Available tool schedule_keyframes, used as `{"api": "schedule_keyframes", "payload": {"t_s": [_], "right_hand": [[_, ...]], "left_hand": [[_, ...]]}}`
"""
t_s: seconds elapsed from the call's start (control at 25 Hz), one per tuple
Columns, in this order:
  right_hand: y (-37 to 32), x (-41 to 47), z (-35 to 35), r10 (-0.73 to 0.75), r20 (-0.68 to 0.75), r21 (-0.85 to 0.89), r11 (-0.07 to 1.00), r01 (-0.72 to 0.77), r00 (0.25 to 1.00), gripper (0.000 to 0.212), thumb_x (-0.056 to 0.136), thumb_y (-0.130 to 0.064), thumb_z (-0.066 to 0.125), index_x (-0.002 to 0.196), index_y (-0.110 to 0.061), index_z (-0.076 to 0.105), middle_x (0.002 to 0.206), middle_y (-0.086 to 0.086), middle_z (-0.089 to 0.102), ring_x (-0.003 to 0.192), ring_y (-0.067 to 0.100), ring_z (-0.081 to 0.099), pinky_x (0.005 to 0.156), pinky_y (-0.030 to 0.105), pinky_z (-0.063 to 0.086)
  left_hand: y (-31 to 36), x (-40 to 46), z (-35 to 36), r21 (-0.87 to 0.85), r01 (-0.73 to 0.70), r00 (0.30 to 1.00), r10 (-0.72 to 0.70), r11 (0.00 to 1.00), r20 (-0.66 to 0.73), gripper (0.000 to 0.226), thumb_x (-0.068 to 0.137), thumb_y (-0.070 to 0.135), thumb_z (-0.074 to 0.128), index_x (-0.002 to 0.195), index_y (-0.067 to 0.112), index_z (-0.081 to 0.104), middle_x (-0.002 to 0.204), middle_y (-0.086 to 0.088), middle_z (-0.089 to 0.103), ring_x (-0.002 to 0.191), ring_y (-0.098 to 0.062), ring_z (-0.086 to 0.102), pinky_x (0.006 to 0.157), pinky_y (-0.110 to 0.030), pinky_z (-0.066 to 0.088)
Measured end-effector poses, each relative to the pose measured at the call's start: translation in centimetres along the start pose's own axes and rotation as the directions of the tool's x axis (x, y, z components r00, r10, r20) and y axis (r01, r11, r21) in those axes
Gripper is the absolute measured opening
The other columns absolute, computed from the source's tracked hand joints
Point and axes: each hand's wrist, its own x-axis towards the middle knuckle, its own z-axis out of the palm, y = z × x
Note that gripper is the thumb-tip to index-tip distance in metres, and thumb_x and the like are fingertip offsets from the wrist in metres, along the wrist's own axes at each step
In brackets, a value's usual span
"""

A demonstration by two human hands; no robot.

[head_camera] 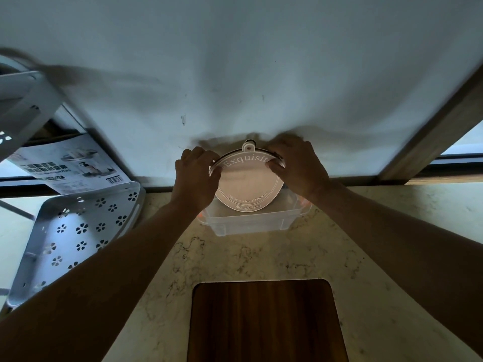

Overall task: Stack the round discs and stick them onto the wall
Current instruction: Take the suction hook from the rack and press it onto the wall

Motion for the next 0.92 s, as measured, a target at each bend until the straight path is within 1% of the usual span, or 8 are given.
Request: {"api": "schedule_keyframes", "payload": {"t_s": [0.08,0.2,0.28,0.52,0.72,0.92], "right_hand": [[-0.02,-0.07,0.20,0.008,-0.025,0.029,1.000,-0.007,1.000,0.030,0.082,-0.020,0.072,0.111,-0.014,0.067,0.113,0.005,0.067,0.112,0.029,0.056,0.084,0.038,0.037],[-0.09,-0.14,0.44,0.048,-0.036,0.066,0.997,-0.045,0.998,0.020,0.081,-0.022,0.074,0.097,-0.013,0.066,0.095,0.004,0.069,0.095,0.029,0.060,0.078,0.036,0.035],[-0.06,-0.11,0.36,0.076,-0.033,0.091,0.993,-0.073,0.997,0.018,0.081,-0.025,0.075,0.091,-0.012,0.067,0.088,0.004,0.071,0.088,0.027,0.060,0.078,0.036,0.037],[-0.13,-0.13,0.00,0.084,-0.072,0.146,0.987,-0.073,0.994,0.014,0.082,-0.026,0.074,0.088,-0.014,0.070,0.083,0.004,0.072,0.082,0.026,0.062,0.074,0.036,0.039],[0.02,-0.11,0.12,0.057,-0.121,0.152,0.988,-0.038,0.991,0.014,0.082,-0.026,0.074,0.090,-0.015,0.068,0.085,0.001,0.070,0.084,0.023,0.058,0.074,0.030,0.033],[0.04,-0.23,0.30,0.059,-0.147,0.182,0.983,-0.032,0.987,0.015,0.082,-0.024,0.075,0.091,-0.016,0.067,0.088,0.002,0.068,0.084,0.024,0.057,0.075,0.034,0.040]], "left_hand": [[0.06,-0.07,0.04,0.013,0.002,1.000,-0.001,1.000,-0.002,0.011,0.089,0.018,0.065,0.098,0.014,0.068,0.099,-0.008,0.066,0.099,-0.033,0.053,0.086,-0.045,0.040],[0.08,-0.03,-0.05,0.030,-0.016,1.000,0.016,0.999,-0.005,0.007,0.089,0.017,0.065,0.094,0.013,0.069,0.093,-0.008,0.068,0.096,-0.034,0.054,0.084,-0.046,0.040],[0.07,0.02,-0.12,0.044,-0.036,0.999,0.036,0.998,-0.007,0.009,0.090,0.017,0.064,0.094,0.012,0.071,0.091,-0.009,0.069,0.096,-0.036,0.055,0.082,-0.046,0.041],[-0.01,-0.21,-0.21,0.039,-0.071,0.996,0.073,0.997,-0.053,0.012,0.092,0.018,0.062,0.095,0.012,0.071,0.089,-0.010,0.070,0.090,-0.036,0.057,0.079,-0.046,0.042],[0.25,-0.14,-0.32,0.006,-0.049,0.995,0.050,0.999,-0.089,0.012,0.091,0.017,0.064,0.099,0.014,0.073,0.095,-0.008,0.072,0.088,-0.032,0.059,0.081,-0.044,0.043],[0.21,-0.27,-0.42,-0.012,-0.046,0.994,0.045,0.999,-0.100,0.014,0.091,0.016,0.064,0.103,0.013,0.072,0.097,-0.009,0.072,0.088,-0.032,0.060,0.082,-0.048,0.047]]}}
